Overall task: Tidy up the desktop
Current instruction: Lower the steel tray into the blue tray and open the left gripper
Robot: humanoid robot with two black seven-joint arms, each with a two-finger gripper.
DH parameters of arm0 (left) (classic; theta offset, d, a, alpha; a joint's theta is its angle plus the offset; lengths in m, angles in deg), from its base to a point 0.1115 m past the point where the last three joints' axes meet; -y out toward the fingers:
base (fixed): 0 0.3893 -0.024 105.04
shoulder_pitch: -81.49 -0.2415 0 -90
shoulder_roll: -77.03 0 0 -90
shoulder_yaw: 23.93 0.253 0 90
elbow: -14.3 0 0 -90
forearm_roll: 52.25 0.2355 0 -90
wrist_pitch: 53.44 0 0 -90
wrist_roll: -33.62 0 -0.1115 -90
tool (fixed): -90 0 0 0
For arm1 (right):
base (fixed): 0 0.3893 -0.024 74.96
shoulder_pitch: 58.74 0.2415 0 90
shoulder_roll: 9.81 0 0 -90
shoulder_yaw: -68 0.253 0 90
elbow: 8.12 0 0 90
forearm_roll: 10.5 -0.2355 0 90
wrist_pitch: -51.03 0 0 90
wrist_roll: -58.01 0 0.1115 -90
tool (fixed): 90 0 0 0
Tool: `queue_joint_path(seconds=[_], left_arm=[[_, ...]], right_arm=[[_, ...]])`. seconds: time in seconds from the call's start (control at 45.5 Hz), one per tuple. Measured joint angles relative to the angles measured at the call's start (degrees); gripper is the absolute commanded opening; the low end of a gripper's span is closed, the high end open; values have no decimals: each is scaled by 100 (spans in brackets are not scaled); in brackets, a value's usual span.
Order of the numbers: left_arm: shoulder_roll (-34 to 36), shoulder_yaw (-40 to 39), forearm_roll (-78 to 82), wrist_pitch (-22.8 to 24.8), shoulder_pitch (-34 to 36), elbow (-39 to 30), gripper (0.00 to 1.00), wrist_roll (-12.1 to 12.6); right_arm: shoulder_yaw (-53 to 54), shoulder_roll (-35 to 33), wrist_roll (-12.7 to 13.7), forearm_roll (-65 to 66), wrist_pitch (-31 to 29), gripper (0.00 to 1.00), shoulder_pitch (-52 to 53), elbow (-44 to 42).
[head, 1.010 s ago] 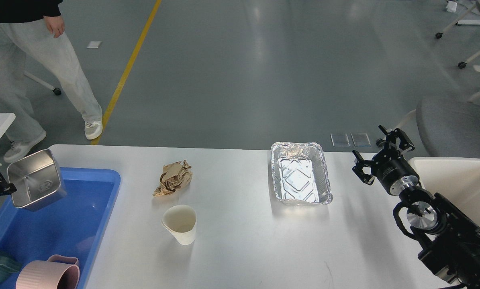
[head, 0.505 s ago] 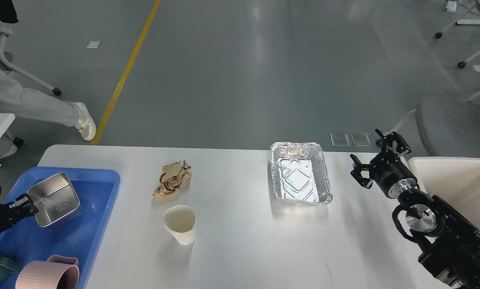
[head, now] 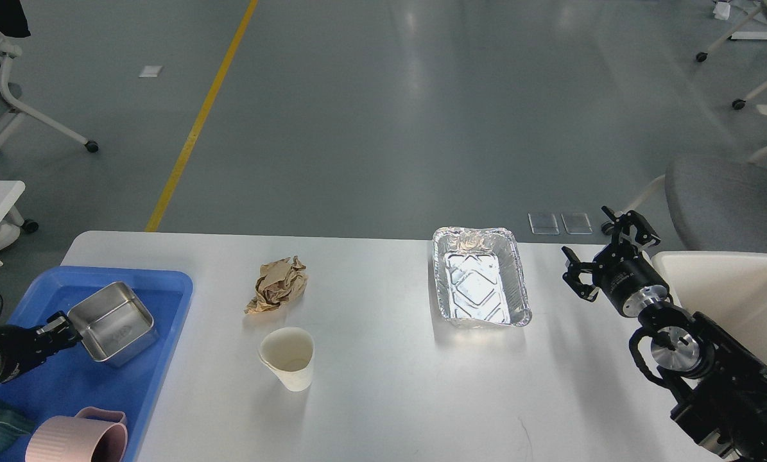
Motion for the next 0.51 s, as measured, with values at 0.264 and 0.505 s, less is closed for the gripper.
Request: queue_joint_path(seconds=[0.264,0.505], left_arm=[[120,-66,-98,97,-2,-49,81,-301],[625,-114,-198,368,1,-671,83,-1442]], right_arm=[[0,-2,0,-3,0,100,2,0],[-7,3,0,-3,0,100,8,0]])
